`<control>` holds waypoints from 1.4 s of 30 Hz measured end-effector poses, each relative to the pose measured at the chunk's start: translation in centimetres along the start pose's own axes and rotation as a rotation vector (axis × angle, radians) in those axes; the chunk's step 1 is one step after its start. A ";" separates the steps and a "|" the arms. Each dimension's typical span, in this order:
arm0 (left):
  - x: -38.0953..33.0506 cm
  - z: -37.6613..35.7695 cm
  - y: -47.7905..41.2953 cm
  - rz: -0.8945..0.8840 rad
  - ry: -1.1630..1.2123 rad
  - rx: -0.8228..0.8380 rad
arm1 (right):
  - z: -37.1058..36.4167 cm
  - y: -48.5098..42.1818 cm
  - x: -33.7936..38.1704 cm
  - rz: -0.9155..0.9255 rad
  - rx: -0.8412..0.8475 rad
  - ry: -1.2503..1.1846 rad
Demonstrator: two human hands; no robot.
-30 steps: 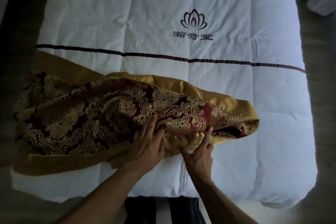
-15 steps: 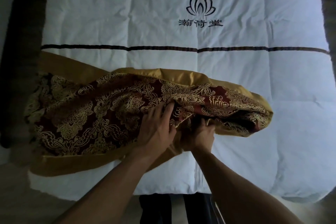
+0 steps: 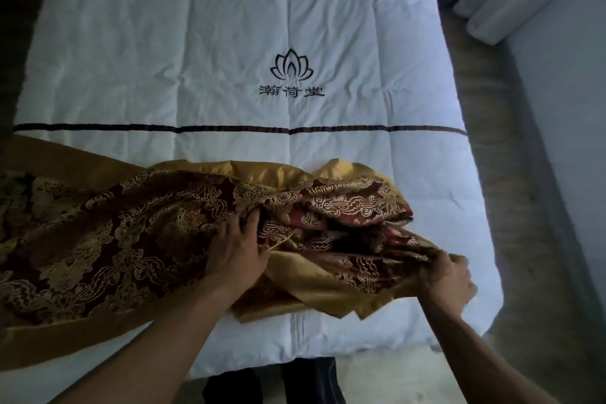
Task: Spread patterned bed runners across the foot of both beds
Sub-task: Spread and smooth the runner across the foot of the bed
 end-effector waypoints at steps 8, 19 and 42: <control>-3.1 -1.6 1.7 -0.153 0.012 -0.046 | -1.5 -0.9 6.9 0.373 0.056 -0.188; -0.6 -6.1 1.3 -0.206 0.009 0.057 | -15.7 7.0 12.6 0.506 0.573 0.127; -1.1 -3.2 4.0 -0.306 0.024 -0.213 | -7.3 0.9 7.0 0.540 0.244 -0.183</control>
Point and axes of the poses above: each hand's wrist, its own y-axis away from the middle knuckle, its own z-axis out of the back of the hand, x = y × z, the point moved 5 cm from there along -y, towards the middle knuckle, and after that the axes turned 15 degrees about z, right-handed, at the moved point
